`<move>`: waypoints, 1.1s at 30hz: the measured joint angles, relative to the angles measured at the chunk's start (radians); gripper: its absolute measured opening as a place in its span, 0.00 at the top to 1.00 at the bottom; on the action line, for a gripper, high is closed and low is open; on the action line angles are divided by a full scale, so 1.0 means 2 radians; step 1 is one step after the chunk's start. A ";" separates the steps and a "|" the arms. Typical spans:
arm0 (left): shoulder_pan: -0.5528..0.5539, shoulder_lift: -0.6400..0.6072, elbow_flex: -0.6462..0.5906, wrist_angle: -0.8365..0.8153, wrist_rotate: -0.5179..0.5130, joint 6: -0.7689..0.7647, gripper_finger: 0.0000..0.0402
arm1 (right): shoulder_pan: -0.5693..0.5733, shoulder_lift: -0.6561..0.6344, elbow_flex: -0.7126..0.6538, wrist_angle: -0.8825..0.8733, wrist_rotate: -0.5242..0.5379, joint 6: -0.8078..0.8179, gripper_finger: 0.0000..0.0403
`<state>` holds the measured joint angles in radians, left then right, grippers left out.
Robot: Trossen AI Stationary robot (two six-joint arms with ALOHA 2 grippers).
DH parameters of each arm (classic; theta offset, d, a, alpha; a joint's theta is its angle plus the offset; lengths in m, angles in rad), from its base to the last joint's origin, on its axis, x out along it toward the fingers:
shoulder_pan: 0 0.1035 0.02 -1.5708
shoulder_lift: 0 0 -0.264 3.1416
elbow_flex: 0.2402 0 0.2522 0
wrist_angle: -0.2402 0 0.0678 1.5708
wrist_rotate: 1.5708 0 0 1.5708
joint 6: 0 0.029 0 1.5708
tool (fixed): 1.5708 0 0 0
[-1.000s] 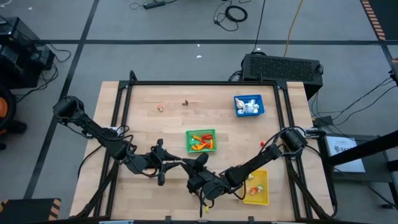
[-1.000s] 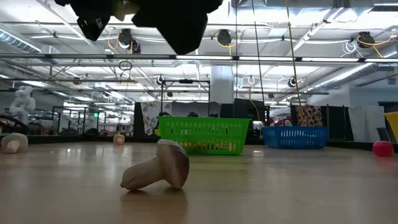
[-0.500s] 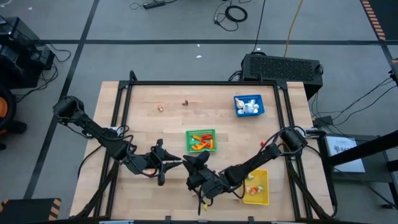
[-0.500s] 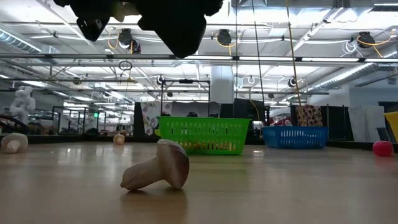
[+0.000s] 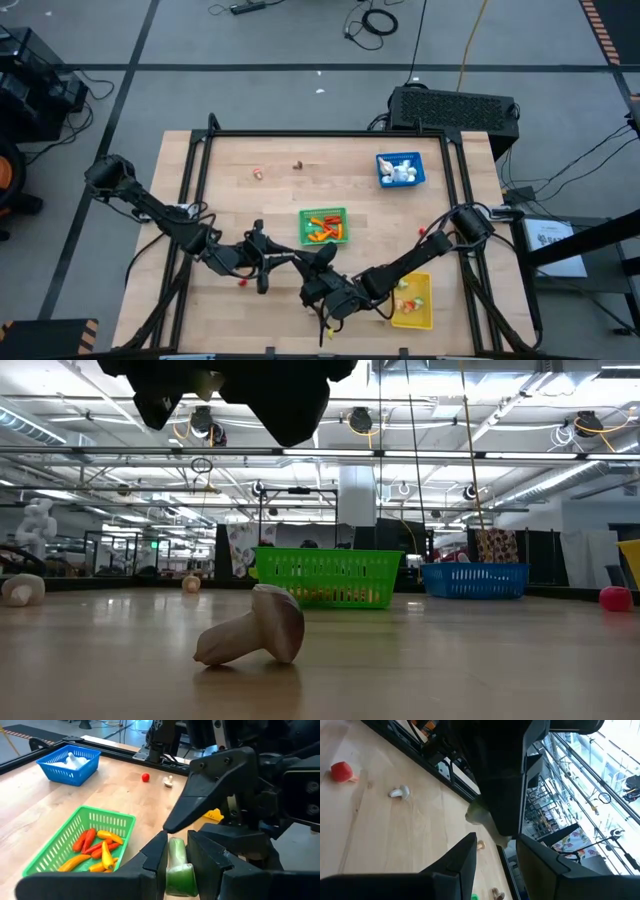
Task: Sort produce into baskets
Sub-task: Put the green mushroom into the yellow bin
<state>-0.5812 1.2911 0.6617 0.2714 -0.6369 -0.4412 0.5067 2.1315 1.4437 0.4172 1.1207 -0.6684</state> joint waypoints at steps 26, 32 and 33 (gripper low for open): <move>0.000 0.000 -0.001 0.006 -0.013 0.031 0.57 | -0.005 0.000 0.000 -0.001 -0.029 0.002 0.99; 0.000 -0.047 -0.001 -0.014 -0.029 0.087 0.45 | 0.005 0.000 0.000 -0.033 -0.028 0.031 1.00; 0.000 -0.062 -0.001 -0.022 -0.030 0.090 0.45 | 0.008 0.000 0.000 -0.044 -0.028 0.038 1.00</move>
<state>-0.5819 1.1678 0.6605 0.2274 -0.6975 -0.2604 0.5236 2.1311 1.4437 0.3287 1.0637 -0.5923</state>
